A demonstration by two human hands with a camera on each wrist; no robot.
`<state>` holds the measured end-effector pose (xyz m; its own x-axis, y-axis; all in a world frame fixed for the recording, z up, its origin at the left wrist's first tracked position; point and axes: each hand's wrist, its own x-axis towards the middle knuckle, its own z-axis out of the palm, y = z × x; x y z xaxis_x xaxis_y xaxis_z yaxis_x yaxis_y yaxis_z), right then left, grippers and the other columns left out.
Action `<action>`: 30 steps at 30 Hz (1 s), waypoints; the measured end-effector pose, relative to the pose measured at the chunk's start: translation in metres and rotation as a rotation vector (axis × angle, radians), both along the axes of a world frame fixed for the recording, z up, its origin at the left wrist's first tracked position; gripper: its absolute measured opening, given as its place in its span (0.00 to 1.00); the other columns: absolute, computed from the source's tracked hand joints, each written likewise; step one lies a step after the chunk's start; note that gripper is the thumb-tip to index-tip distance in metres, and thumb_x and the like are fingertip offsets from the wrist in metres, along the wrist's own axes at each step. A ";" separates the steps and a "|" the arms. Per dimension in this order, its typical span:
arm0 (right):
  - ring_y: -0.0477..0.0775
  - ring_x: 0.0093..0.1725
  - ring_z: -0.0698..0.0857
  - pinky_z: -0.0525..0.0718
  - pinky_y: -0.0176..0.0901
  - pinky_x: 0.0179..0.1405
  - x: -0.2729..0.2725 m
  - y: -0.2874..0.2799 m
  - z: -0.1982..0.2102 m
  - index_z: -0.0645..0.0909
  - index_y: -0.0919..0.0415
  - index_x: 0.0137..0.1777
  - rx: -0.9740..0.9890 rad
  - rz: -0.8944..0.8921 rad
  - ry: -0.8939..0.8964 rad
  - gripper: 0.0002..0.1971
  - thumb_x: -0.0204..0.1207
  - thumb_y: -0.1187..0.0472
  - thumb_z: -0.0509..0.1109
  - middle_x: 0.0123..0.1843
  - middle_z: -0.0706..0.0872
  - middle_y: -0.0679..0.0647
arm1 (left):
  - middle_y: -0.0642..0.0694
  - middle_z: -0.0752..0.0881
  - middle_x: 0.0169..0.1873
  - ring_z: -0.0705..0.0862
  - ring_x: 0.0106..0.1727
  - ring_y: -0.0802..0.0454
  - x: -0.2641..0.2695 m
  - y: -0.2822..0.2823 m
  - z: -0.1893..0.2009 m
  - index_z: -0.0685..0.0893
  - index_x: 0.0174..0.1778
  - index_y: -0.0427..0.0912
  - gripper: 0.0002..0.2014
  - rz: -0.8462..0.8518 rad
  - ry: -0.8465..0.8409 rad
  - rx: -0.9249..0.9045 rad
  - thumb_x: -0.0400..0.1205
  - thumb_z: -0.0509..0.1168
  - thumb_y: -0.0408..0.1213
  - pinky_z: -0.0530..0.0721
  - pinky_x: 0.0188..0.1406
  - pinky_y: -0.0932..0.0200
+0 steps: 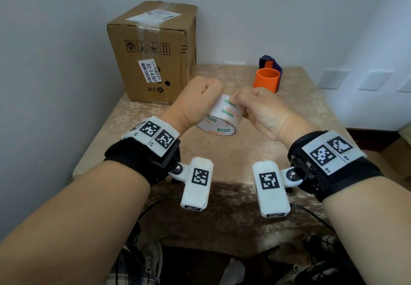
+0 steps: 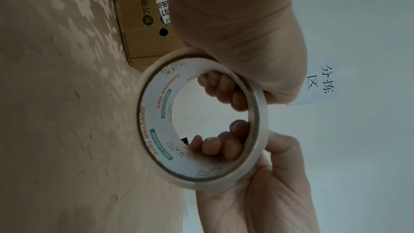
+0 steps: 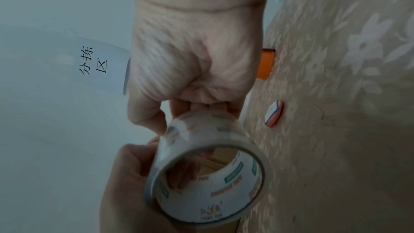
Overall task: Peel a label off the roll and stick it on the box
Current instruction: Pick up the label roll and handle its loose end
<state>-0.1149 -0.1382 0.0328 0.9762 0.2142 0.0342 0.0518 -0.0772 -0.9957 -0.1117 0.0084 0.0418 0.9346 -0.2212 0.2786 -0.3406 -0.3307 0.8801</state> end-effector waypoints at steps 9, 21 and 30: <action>0.50 0.25 0.76 0.75 0.46 0.35 0.007 0.001 -0.004 0.76 0.53 0.13 0.219 -0.300 -0.032 0.34 0.83 0.46 0.55 0.16 0.77 0.46 | 0.57 0.79 0.18 0.73 0.17 0.63 -0.006 -0.012 0.005 0.82 0.39 0.43 0.12 -0.097 -0.009 -0.217 0.82 0.56 0.29 0.69 0.16 0.71; 0.48 0.11 0.62 0.58 0.37 0.20 0.005 0.005 -0.004 0.65 0.58 0.24 0.303 -0.162 0.123 0.30 0.83 0.39 0.46 0.11 0.65 0.49 | 0.55 0.75 0.22 0.72 0.21 0.55 -0.005 -0.008 0.004 0.77 0.35 0.42 0.12 -0.087 -0.143 -0.101 0.82 0.53 0.36 0.69 0.20 0.71; 0.48 0.10 0.60 0.59 0.31 0.14 0.010 0.003 -0.006 0.67 0.60 0.27 0.255 -0.028 0.230 0.33 0.80 0.34 0.42 0.10 0.65 0.50 | 0.54 0.70 0.12 0.67 0.11 0.56 -0.005 -0.009 0.002 0.71 0.34 0.38 0.13 -0.140 0.041 -0.137 0.86 0.52 0.32 0.65 0.13 0.68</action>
<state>-0.1049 -0.1352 0.0266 0.9699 0.2005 -0.1383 -0.1747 0.1770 -0.9686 -0.1171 -0.0002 0.0442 0.9086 -0.3121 0.2774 -0.3377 -0.1586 0.9278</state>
